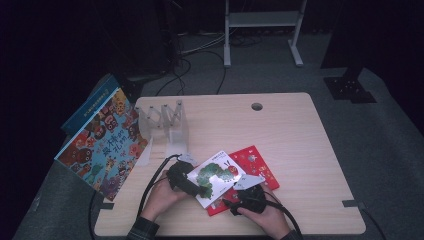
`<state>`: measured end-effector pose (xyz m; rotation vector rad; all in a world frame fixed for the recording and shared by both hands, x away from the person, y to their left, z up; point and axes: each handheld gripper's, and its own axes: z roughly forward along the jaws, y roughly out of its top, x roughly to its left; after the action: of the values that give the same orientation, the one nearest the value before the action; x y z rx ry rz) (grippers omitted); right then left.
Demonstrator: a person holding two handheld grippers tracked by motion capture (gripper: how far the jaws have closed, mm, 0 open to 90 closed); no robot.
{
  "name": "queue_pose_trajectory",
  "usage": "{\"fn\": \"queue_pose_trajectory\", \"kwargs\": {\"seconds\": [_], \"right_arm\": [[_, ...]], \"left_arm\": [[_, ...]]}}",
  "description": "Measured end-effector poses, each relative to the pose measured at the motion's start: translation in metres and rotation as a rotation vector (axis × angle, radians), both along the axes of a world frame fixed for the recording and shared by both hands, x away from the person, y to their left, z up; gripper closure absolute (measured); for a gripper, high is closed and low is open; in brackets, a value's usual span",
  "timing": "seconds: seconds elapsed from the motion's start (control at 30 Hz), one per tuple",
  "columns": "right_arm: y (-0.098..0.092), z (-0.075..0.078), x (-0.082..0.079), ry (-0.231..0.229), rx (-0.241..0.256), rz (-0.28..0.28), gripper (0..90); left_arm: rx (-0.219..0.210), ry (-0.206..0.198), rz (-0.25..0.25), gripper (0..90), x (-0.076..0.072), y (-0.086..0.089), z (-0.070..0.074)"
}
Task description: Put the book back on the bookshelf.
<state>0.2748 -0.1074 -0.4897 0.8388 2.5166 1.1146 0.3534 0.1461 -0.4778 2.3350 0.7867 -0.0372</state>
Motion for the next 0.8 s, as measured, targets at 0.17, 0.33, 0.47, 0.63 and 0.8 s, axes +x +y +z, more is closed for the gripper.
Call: {"fn": "queue_pose_trajectory", "kwargs": {"seconds": [0.17, 0.33, 0.47, 0.63, 0.8], "right_arm": [[0.002, -0.002, -0.001, -0.013, 0.004, -0.021, 22.6], [0.002, -0.004, 0.002, -0.010, 0.019, -0.073, 19.2], [0.002, -0.005, 0.001, -0.014, 0.029, -0.083, 18.9], [0.002, -0.005, 0.001, -0.014, 0.030, -0.083, 18.8], [0.002, -0.005, 0.001, -0.016, 0.034, -0.084, 18.8]], "left_arm": [[0.031, 0.018, -0.004, 0.0, -0.001, -0.005, 0.003], [0.044, 0.012, -0.005, 0.0, -0.004, -0.010, 0.005], [0.036, 0.018, 0.009, 0.0, -0.004, -0.010, 0.005], [0.015, 0.042, 0.026, 0.0, -0.003, -0.009, 0.007], [0.007, 0.040, 0.026, 0.0, -0.003, -0.008, 0.009]]}}
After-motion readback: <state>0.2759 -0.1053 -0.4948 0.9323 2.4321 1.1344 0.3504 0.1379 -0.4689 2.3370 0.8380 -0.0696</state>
